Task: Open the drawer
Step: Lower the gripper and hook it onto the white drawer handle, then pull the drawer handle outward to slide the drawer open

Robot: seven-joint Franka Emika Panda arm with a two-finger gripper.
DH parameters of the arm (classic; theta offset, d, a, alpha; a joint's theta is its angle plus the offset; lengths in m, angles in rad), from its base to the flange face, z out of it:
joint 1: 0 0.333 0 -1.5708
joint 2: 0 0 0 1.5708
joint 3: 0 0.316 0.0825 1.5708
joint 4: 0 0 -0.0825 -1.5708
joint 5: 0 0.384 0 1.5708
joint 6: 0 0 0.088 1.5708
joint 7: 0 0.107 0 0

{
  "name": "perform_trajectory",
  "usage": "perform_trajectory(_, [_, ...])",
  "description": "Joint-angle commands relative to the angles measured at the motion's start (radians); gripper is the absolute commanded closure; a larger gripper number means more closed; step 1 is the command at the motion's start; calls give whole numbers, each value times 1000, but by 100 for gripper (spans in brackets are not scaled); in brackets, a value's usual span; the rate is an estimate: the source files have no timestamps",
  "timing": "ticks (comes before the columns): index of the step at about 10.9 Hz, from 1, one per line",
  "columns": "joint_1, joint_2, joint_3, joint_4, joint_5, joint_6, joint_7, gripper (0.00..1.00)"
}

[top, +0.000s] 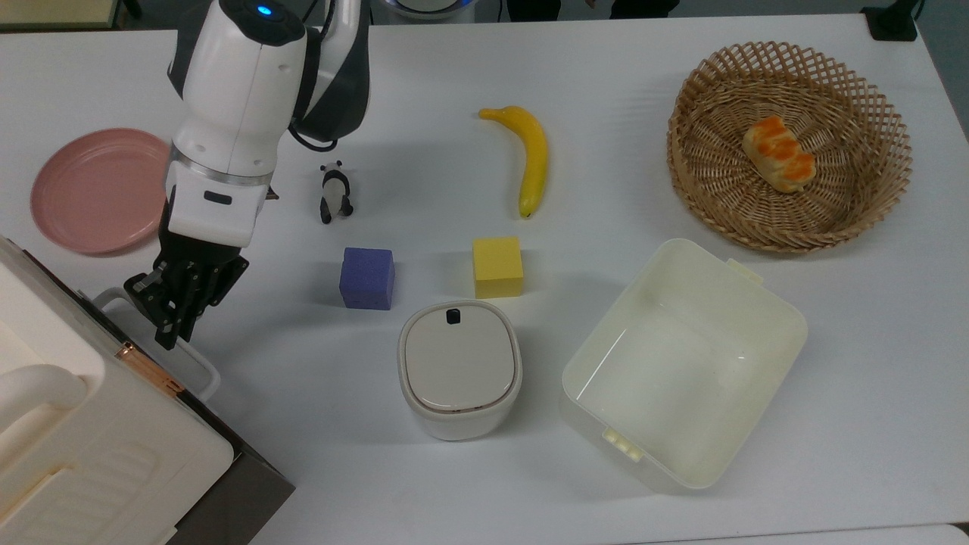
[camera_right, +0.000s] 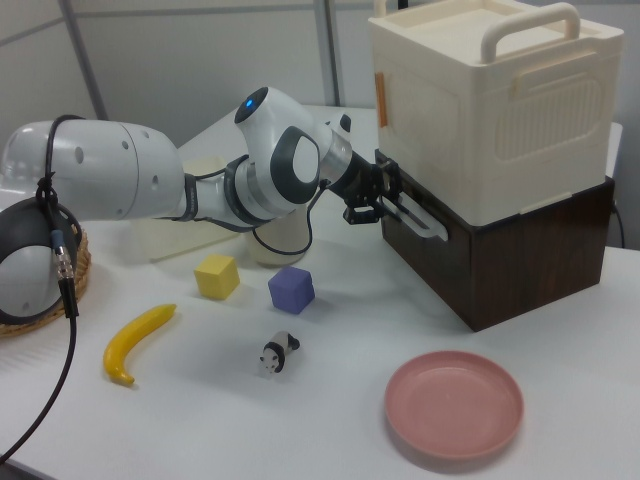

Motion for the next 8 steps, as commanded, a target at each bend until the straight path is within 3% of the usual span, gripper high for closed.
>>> perform_trajectory(1, [9, -32, -6, -58, -27, 18, 17, 91])
perform_trajectory(8, [30, -194, 5, -286, -26, 15, 88, 91])
